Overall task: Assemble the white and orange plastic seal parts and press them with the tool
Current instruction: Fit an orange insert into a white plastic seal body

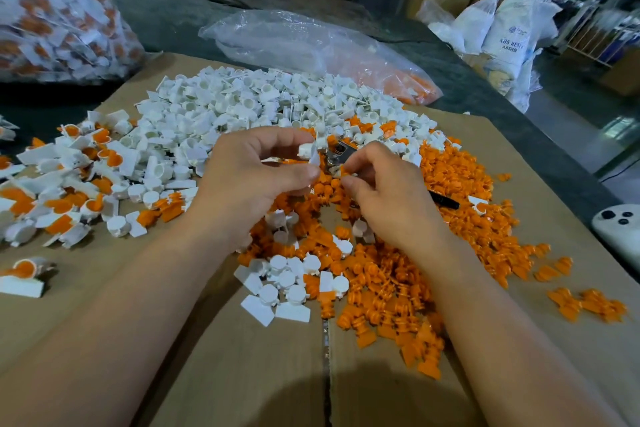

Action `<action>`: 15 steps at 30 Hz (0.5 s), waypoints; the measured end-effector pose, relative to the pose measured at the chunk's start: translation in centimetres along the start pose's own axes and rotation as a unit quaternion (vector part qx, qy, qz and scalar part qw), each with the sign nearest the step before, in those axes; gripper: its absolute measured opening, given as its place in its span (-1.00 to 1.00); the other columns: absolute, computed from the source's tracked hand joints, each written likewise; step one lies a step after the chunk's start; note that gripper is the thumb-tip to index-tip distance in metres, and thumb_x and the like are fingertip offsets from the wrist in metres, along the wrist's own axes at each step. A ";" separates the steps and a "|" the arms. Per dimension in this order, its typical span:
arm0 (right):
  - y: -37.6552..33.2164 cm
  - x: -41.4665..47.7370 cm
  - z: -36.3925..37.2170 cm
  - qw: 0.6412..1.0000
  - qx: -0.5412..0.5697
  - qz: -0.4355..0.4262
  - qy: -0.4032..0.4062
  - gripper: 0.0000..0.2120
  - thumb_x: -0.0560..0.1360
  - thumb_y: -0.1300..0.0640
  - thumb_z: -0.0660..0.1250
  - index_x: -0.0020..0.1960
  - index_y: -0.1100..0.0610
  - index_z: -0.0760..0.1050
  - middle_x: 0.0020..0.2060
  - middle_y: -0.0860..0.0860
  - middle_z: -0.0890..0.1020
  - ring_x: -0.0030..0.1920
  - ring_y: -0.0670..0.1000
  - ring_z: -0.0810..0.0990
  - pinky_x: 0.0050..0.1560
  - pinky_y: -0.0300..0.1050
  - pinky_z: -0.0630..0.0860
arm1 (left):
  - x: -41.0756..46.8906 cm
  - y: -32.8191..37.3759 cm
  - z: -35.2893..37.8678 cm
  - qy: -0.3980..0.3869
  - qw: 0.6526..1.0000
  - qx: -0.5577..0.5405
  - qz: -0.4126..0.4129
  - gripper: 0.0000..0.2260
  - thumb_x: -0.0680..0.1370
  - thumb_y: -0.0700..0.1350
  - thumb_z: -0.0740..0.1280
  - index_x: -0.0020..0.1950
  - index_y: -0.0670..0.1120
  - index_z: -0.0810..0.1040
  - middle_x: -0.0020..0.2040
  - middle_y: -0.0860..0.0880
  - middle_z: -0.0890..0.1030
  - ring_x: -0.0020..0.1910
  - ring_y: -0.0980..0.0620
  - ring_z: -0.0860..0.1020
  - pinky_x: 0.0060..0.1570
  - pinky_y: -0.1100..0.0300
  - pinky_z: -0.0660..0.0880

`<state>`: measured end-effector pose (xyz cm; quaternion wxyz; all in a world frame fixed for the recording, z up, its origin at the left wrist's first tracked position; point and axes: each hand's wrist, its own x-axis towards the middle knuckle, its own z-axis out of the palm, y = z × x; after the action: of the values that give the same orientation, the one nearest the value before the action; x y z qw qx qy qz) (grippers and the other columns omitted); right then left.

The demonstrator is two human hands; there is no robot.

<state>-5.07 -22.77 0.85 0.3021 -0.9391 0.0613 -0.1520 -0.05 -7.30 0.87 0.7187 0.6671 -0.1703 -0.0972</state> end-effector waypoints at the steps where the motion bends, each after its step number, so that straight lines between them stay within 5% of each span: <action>1: -0.1 0.0 -0.1 1.000 0.022 -0.001 0.006 -0.84 0.50 0.16 0.31 -0.13 -0.05 0.36 -0.27 -0.21 0.45 -0.24 -0.16 0.49 -0.21 -0.25 0.44 | -0.1 0.1 0.0 -0.014 1.000 -0.018 -0.008 -0.74 0.29 -0.28 0.47 -0.11 0.00 0.63 -0.16 -0.04 0.64 -0.25 -0.02 0.65 -0.26 0.31 0.56; 5: -0.3 0.0 -0.4 0.994 0.104 -0.019 0.038 -0.75 0.43 0.18 0.41 -0.06 -0.11 0.42 -0.18 -0.25 0.50 -0.25 -0.27 0.51 -0.21 -0.45 0.44 | -0.3 0.2 -0.1 -0.050 0.997 -0.042 -0.031 -0.76 0.19 -0.19 0.45 -0.16 -0.05 0.64 -0.15 -0.10 0.64 -0.23 -0.05 0.65 -0.23 0.25 0.59; 15: -0.6 -0.2 -0.5 0.975 0.212 -0.041 0.058 -0.66 0.34 0.31 0.46 -0.21 -0.14 0.51 -0.24 -0.19 0.60 -0.27 -0.22 0.59 -0.22 -0.34 0.53 | -0.2 0.4 0.0 -0.052 0.993 -0.094 -0.056 -0.87 0.43 -0.37 0.35 -0.16 -0.15 0.54 -0.29 -0.17 0.58 -0.29 -0.04 0.65 -0.34 0.24 0.58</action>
<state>-5.47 -22.52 1.56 0.4840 -0.8448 0.0061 -0.2280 -0.25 -7.15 1.23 0.7616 0.5993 -0.1603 -0.1874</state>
